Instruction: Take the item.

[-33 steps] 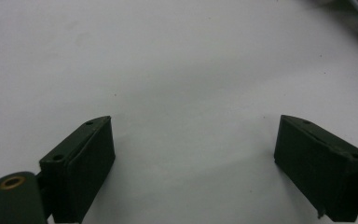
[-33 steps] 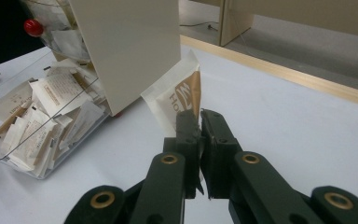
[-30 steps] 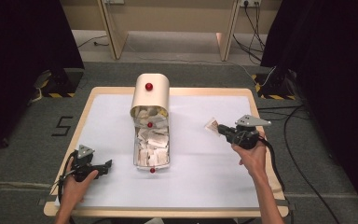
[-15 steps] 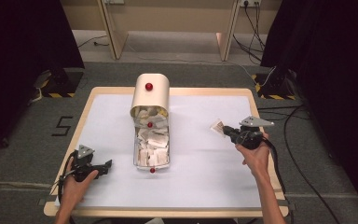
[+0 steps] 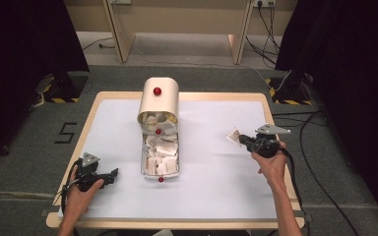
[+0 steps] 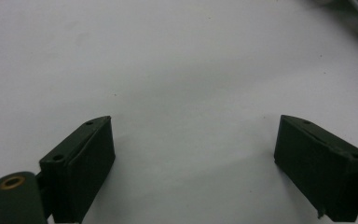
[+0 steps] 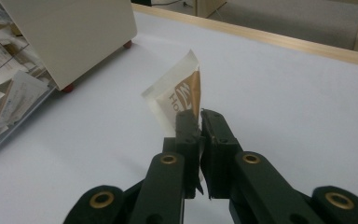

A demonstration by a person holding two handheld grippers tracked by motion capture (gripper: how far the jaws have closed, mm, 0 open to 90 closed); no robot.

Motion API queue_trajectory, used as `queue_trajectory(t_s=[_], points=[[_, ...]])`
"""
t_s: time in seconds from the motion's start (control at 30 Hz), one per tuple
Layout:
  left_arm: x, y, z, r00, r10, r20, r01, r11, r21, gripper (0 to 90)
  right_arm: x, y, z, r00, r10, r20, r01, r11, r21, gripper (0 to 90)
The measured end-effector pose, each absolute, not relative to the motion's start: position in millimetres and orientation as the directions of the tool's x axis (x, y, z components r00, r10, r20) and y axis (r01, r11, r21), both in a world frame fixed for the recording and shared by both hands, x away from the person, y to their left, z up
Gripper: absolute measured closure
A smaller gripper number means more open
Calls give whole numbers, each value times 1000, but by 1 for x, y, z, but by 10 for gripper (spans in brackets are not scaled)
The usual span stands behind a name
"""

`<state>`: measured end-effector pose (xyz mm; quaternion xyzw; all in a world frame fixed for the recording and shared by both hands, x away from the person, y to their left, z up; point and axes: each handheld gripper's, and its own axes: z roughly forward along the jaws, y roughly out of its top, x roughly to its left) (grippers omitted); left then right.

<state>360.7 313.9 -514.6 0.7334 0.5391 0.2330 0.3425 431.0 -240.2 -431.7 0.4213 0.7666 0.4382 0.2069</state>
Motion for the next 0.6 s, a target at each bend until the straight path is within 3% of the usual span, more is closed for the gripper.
queue_trajectory(t_s=[0.6], points=[[361, 314, -515, 310, 950, -27, 631, -184, 754, 113, 435, -244, -446, -545, 836, 56, 500, 271, 822, 860]])
